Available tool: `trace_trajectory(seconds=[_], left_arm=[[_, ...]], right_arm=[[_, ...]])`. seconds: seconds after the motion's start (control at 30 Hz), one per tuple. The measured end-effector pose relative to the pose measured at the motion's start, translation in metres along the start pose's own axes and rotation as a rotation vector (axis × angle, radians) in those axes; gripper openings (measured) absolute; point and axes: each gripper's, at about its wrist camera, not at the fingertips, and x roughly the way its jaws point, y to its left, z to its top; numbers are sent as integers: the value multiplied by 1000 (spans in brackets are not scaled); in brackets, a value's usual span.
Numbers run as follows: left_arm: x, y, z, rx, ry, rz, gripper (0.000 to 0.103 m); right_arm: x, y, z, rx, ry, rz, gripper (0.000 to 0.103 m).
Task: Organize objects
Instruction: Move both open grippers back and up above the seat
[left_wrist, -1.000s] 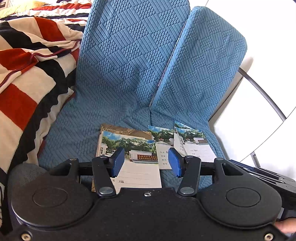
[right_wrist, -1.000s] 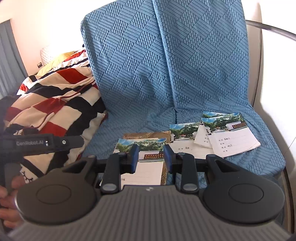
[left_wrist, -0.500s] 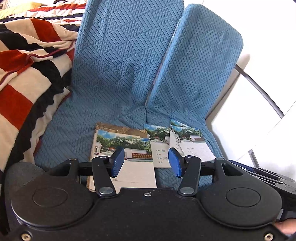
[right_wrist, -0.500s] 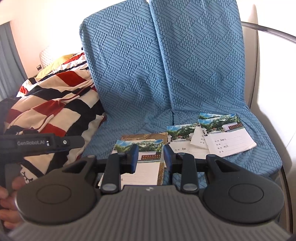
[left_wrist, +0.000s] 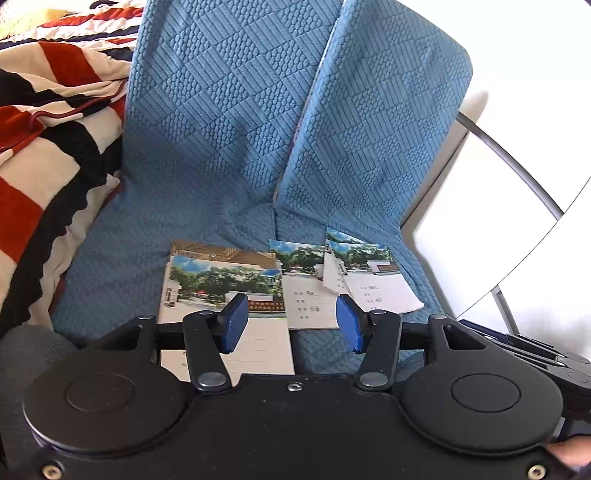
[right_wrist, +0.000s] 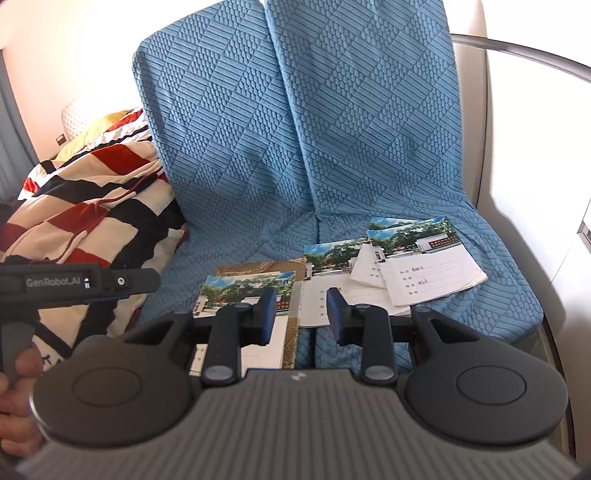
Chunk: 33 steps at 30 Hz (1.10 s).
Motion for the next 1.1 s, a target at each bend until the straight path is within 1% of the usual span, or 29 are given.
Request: trace_trajectory(seconds=[0.23,0.8,1.1], left_arm=[[8,-16,-1,21,10,-13,50],[28,-36,-2,43,40,-38,50],[45,-52,-2,59,61,-54,51]], right_arm=[[-2,-13,0,7,-9,-25,33],[2,-41,-11,58,2,-80,33],[3,-59,-13,78,3,-108,33]])
